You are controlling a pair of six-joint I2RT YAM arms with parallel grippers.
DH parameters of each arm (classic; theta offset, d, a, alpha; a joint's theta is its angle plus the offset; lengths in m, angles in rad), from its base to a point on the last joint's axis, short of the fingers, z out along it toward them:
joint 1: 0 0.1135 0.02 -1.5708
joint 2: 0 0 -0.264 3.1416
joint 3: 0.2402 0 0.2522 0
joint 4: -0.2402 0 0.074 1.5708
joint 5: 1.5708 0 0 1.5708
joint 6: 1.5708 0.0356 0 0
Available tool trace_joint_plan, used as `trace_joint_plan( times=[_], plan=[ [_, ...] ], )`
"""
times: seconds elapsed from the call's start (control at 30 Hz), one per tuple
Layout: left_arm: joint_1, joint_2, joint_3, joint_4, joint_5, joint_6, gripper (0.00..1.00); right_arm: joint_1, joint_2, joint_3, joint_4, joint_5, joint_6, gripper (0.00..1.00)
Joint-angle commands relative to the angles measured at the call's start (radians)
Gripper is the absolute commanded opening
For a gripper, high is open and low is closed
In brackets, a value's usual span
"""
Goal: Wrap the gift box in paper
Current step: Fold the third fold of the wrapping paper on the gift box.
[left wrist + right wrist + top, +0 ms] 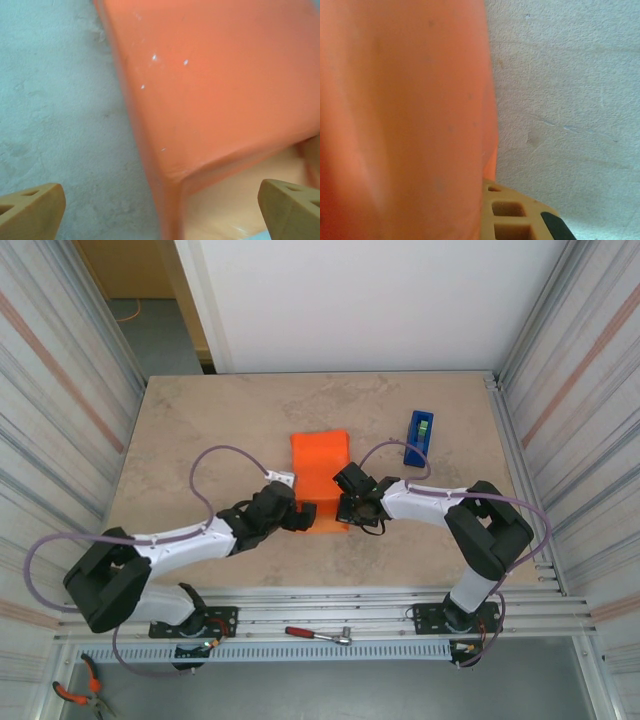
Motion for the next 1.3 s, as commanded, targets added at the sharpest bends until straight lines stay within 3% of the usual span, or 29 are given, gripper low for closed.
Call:
trace_joint_plan(
  times=[0.0, 0.23, 0.6, 0.77, 0.83, 0.9, 1.13, 1.27],
  plan=[
    [0.031, -0.045, -0.026, -0.009, 0.086, -0.087, 0.96, 0.005, 0.013, 0.022, -0.038, 0.004, 0.002, 0.03],
    [0.04, -0.049, -0.059, 0.045, 0.098, -0.102, 0.75, 0.005, 0.017, 0.023, -0.04, 0.0, 0.0, 0.03],
    [0.037, 0.102, -0.043, 0.143, 0.076, -0.083, 0.68, 0.008, 0.008, 0.021, -0.045, -0.007, -0.001, 0.04],
    [-0.012, 0.172, -0.016, 0.169, -0.031, -0.037, 0.61, 0.008, -0.016, 0.02, -0.05, -0.019, -0.014, 0.1],
    [-0.027, 0.195, -0.007, 0.169, -0.059, -0.03, 0.54, 0.009, -0.039, 0.021, -0.058, -0.027, -0.021, 0.15],
    [-0.036, 0.209, -0.006, 0.169, -0.073, -0.03, 0.5, 0.008, -0.074, 0.02, -0.07, -0.028, -0.023, 0.29],
    [-0.05, 0.244, 0.001, 0.163, -0.115, -0.034, 0.46, 0.005, -0.199, 0.004, -0.139, 0.02, -0.005, 0.71],
    [-0.056, 0.263, 0.006, 0.161, -0.132, -0.037, 0.44, -0.001, -0.205, 0.015, -0.194, 0.085, 0.012, 0.76]
  ],
)
